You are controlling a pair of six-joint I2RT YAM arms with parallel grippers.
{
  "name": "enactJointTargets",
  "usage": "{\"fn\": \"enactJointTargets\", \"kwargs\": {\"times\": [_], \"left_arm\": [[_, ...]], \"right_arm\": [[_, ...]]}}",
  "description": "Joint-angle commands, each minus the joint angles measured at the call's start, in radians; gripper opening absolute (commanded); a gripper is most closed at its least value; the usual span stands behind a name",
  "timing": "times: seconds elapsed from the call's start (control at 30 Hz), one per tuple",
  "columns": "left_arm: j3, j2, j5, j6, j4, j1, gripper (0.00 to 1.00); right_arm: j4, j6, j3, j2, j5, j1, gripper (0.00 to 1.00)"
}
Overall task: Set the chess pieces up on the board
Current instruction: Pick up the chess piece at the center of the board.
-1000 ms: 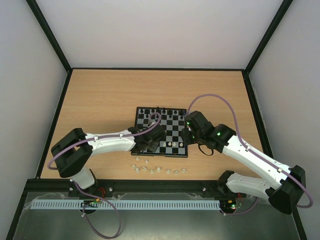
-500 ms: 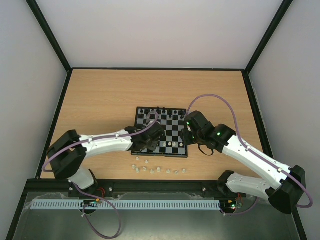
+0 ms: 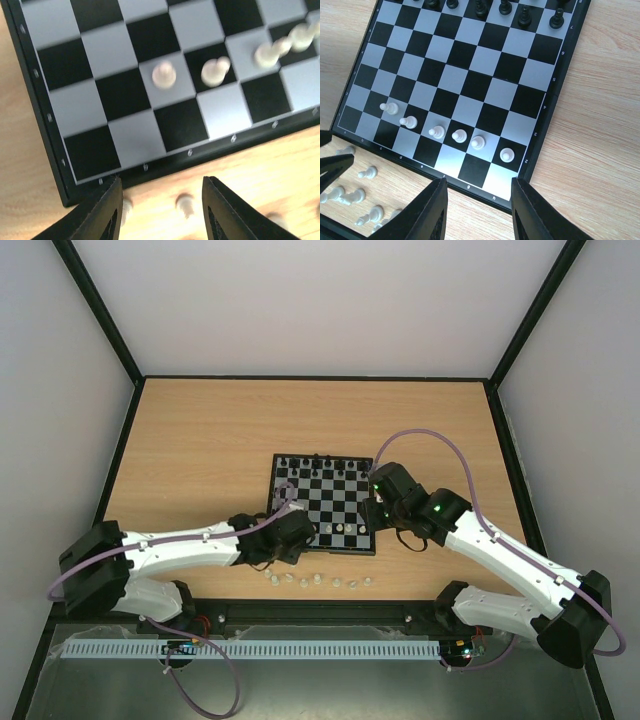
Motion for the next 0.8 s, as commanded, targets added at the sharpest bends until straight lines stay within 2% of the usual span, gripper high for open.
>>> {"fn": "enactJointTargets", "kwargs": {"times": [0.0, 0.33, 0.77], "left_arm": [[-0.049, -0.004, 0.017, -0.077, -0.015, -0.034, 0.46], [-0.047, 0.019, 0.030, -0.092, 0.020, -0.076, 0.39], [-0.069, 0.081, 0.045, -0.124, 0.040, -0.111, 0.38]], "right_arm": [[-0.008, -0.014, -0.011, -0.020, -0.015, 0.000, 0.36], [-0.008, -0.014, -0.013, -0.023, -0.013, 0.003, 0.36], [-0.007, -0.012, -0.015, -0.024, -0.009, 0.012, 0.36]]}}
